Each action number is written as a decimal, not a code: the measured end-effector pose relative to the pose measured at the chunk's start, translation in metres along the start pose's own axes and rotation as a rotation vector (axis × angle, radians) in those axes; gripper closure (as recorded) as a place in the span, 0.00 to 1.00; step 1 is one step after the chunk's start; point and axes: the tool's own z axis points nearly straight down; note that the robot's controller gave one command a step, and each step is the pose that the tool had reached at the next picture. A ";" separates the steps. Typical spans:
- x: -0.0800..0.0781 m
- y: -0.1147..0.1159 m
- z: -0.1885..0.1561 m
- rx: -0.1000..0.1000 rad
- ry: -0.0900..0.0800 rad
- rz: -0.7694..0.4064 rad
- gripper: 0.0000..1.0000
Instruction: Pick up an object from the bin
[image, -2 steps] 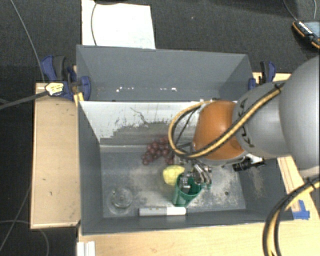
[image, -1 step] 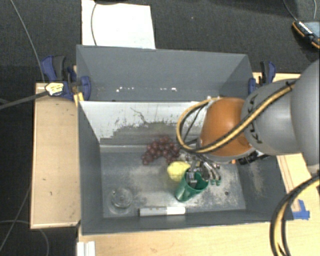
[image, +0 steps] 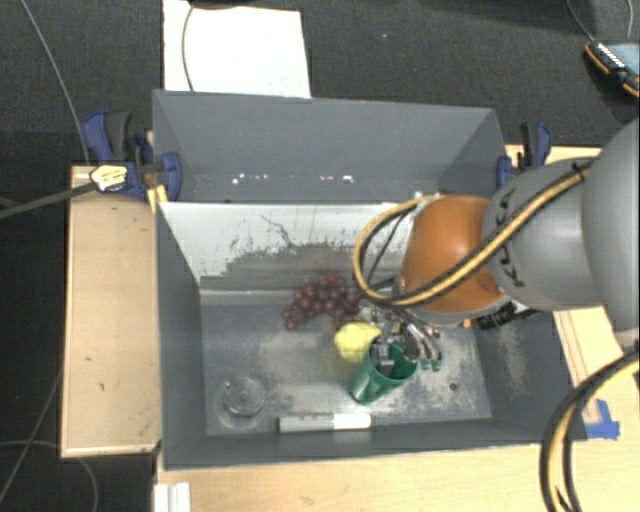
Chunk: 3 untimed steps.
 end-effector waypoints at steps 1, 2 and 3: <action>0.001 0.000 -0.015 0.000 0.001 0.001 1.00; -0.001 0.000 -0.029 0.000 -0.005 0.002 1.00; -0.001 0.000 -0.038 -0.001 -0.009 0.004 1.00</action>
Offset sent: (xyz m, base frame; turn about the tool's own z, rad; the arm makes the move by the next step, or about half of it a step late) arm -0.0011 -0.0002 0.0375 0.0009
